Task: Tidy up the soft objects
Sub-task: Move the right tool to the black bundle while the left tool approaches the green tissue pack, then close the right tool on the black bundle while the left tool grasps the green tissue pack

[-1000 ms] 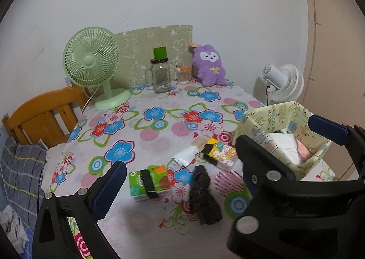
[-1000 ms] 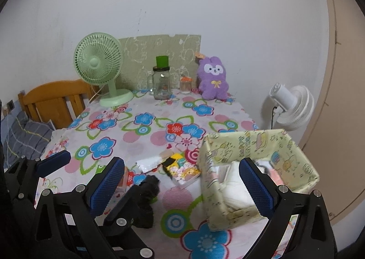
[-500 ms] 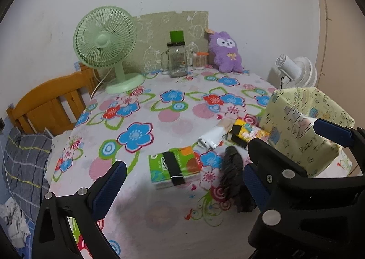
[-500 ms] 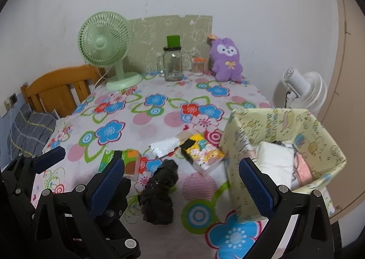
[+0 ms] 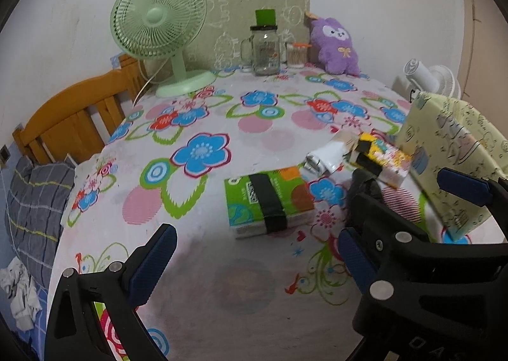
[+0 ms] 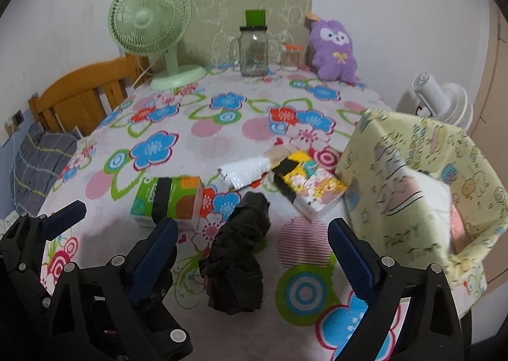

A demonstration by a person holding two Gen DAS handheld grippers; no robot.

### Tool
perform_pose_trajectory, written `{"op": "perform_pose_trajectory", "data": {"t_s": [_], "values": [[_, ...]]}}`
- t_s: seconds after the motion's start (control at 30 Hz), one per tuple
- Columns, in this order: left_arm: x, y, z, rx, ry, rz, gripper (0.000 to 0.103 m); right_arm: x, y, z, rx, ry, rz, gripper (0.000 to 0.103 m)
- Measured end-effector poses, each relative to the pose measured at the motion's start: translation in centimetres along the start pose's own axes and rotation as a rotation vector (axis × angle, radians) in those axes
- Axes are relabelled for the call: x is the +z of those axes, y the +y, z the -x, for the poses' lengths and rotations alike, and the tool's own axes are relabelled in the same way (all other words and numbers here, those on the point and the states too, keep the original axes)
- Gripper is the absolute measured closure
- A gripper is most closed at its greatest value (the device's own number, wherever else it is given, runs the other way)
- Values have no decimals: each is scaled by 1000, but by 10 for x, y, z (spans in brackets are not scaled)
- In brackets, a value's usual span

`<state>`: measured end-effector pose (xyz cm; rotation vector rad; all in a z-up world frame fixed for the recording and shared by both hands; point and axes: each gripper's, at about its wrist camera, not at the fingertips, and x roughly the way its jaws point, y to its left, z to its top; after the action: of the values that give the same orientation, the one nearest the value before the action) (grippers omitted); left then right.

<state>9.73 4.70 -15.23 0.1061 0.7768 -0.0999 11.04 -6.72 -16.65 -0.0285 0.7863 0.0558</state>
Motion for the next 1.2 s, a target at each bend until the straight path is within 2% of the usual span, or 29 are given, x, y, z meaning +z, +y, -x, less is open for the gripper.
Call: {"op": "perform_pose_trajectory", "data": {"t_s": [0.23,0.47,0.6,0.9,1.2], "values": [[-5,1,-15,-8,39,9,1,-3,3,-22,17,65,2,17],[-9,0,-26,-6,70,2,1,-6,6,-37,32,116,14,31],[-10,-2,-31,-2,86,-6,1,-7,8,-45,53,147,12,45],[-9,-8,-35,0,101,-30,1,-11,7,-51,86,176,-1,65],[1,-13,-34,1,89,-28,1,-4,-1,-45,89,156,-14,69]]}}
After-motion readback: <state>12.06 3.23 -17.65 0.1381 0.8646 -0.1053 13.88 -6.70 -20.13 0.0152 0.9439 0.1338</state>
